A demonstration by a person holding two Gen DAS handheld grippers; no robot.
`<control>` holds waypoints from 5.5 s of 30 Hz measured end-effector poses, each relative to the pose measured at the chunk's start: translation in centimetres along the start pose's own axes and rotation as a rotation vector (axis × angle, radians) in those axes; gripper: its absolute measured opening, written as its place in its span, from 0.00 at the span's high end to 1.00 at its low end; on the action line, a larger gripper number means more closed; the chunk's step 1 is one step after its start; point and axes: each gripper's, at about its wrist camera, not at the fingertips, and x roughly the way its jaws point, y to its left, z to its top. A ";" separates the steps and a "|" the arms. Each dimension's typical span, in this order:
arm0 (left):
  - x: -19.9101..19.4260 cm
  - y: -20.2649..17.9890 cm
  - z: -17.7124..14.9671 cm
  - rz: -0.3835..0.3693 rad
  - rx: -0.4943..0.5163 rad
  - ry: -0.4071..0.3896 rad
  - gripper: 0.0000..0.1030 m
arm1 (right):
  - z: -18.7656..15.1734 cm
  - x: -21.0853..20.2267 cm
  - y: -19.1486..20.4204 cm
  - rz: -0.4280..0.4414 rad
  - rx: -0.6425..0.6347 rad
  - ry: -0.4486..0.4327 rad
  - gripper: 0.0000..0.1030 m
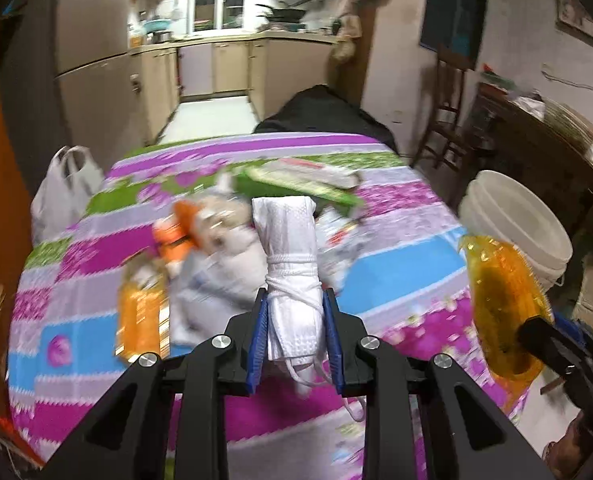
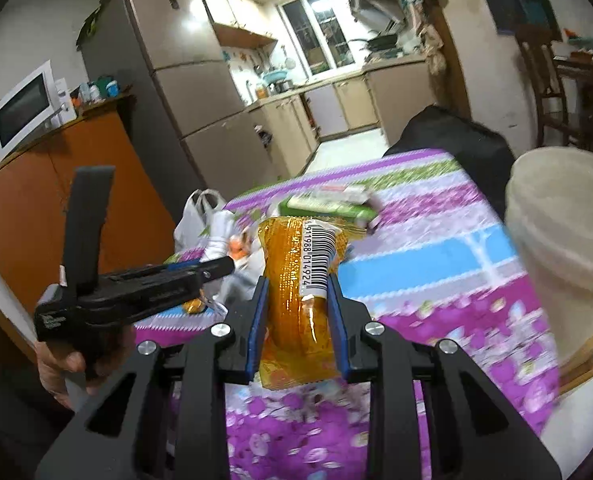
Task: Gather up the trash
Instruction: 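Carry both items over the white bucket and open both tools to drop them, then return both tools to the table and grasp the white wrapper with the right tool, then grasp the gold cigarette box with the left tool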
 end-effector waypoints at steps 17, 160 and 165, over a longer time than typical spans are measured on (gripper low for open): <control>7.7 -22.1 13.4 -0.279 0.377 -0.026 0.73 | 11.1 -8.9 -15.2 -0.481 0.077 -0.017 0.74; 6.6 13.5 -3.9 0.043 -0.098 0.086 0.49 | -5.2 9.2 4.2 -0.169 -0.192 0.269 0.70; 4.7 13.4 -4.4 0.062 -0.088 0.060 0.50 | -4.8 9.3 4.1 -0.159 -0.177 0.263 0.70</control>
